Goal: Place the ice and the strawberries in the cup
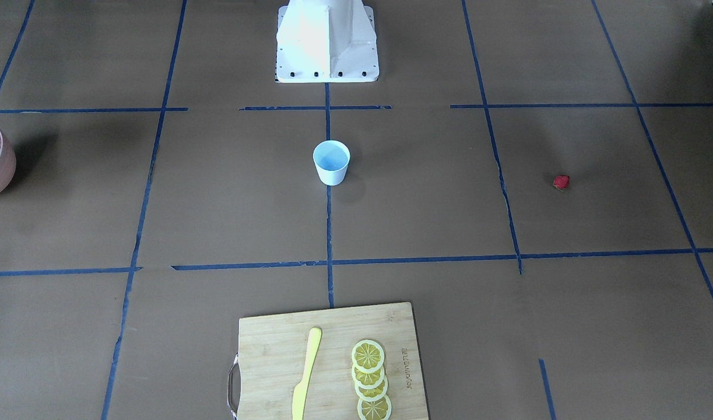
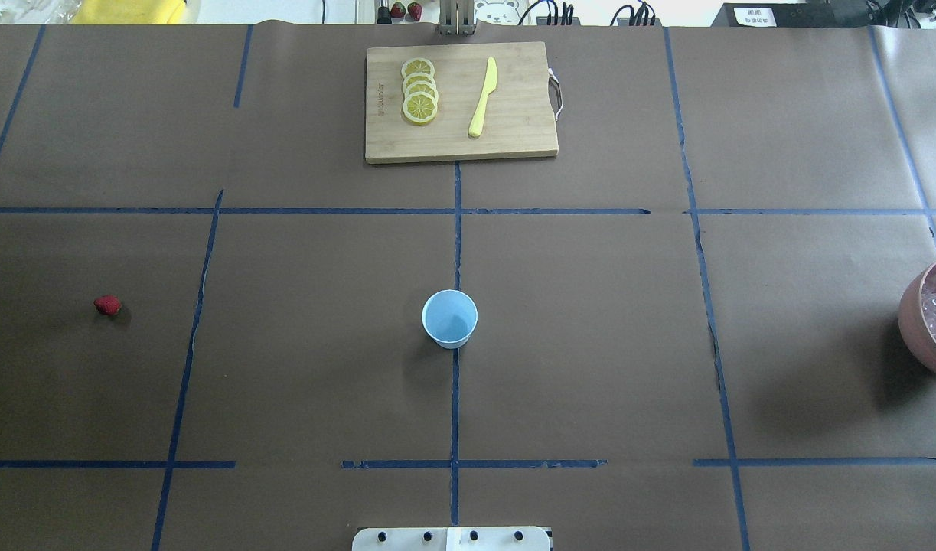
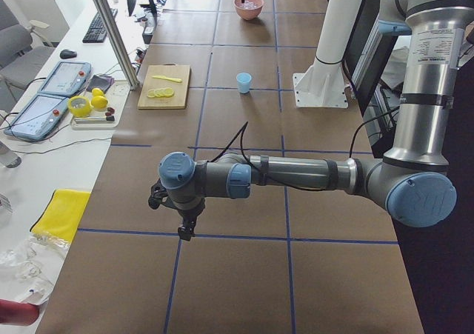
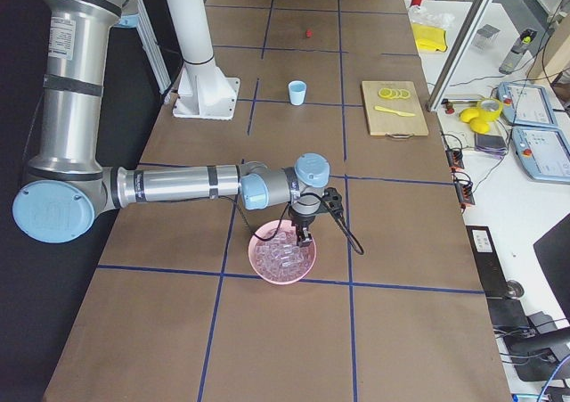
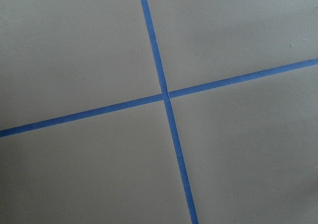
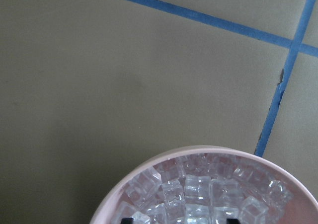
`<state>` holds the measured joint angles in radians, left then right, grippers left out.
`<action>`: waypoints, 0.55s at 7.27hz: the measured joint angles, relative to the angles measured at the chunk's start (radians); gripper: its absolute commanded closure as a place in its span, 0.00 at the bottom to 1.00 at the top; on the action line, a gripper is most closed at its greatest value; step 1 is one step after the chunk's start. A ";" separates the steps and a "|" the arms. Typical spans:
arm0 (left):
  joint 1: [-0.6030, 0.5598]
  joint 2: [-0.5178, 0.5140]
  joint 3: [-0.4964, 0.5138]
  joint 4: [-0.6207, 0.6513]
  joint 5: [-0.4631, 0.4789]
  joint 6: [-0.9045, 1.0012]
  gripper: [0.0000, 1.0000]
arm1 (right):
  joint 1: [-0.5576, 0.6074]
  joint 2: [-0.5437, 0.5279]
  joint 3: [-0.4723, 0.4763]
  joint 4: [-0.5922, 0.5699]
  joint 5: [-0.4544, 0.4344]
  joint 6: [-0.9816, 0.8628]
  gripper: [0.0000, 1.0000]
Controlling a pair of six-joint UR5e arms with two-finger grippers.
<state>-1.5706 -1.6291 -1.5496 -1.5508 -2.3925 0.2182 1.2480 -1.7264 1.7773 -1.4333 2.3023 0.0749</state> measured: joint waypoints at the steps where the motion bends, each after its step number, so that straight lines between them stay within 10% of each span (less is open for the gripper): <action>1: 0.000 0.000 -0.003 0.000 0.000 0.000 0.00 | -0.014 0.000 -0.010 0.000 -0.003 0.000 0.38; 4: 0.000 0.000 -0.014 0.001 -0.001 -0.002 0.00 | -0.026 -0.003 -0.029 0.001 -0.010 -0.001 0.38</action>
<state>-1.5708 -1.6291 -1.5633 -1.5495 -2.3930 0.2165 1.2219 -1.7298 1.7487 -1.4327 2.2927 0.0737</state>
